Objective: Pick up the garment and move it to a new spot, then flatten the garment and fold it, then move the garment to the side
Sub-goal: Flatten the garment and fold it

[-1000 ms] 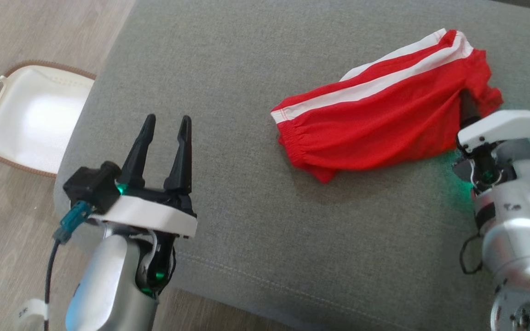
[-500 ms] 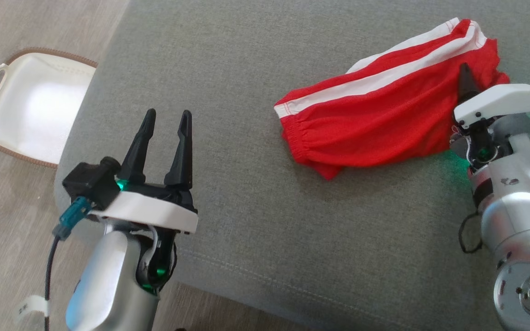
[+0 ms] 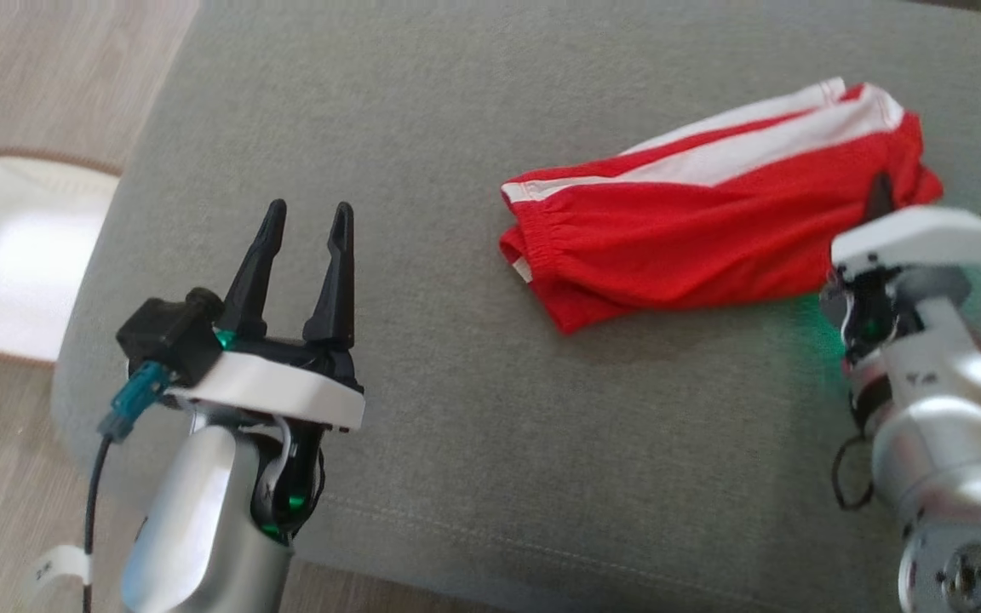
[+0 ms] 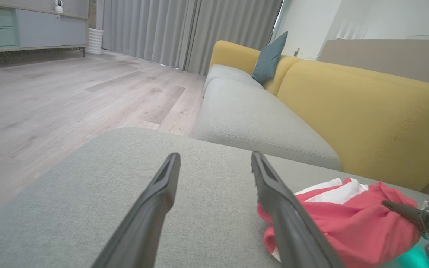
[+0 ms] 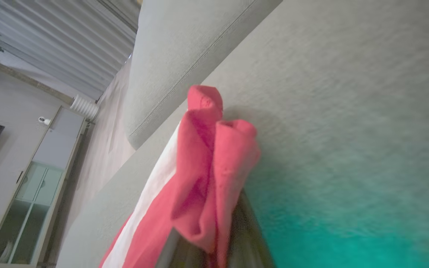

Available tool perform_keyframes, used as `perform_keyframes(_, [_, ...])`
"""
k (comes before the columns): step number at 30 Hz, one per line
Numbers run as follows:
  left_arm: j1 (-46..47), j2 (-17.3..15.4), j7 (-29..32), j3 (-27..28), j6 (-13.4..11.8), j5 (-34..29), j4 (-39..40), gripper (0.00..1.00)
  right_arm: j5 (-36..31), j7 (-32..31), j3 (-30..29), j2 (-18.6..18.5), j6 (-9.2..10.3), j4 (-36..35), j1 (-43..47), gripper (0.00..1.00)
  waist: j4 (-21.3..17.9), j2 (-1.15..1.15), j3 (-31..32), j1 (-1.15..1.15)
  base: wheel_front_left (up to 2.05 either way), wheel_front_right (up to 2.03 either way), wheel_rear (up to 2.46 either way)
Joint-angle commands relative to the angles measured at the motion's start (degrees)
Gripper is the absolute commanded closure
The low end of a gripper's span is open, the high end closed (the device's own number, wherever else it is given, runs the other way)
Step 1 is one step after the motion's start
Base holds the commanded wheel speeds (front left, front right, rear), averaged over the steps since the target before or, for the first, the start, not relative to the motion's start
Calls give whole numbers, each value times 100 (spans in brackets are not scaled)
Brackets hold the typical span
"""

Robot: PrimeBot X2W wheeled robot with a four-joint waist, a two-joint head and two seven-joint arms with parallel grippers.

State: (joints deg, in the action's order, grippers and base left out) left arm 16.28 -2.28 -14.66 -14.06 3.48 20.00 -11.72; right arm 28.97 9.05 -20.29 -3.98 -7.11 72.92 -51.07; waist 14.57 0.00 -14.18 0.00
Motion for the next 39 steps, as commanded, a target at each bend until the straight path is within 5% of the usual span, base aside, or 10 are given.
perform_keyframes(1, [12,-60,-34,214,-2,-62,144,0,148,151,188,110,-37,-196,126,100,-213,0,208,0,0,0,0])
perform_keyframes(13, [-302,-60,-34,306,-34,-139,180,0,930,532,721,110,-37,-911,1309,100,-744,0,605,0,0,0,0])
perform_keyframes(21, [-320,-60,-34,258,-5,-177,147,0,1138,572,1417,110,-37,-1511,1438,100,-741,0,714,0,0,0,0])
perform_keyframes(39, [-477,-60,-34,307,-58,-199,85,0,2659,590,4662,110,-37,-3416,2036,100,-331,0,977,0,0,0,0])
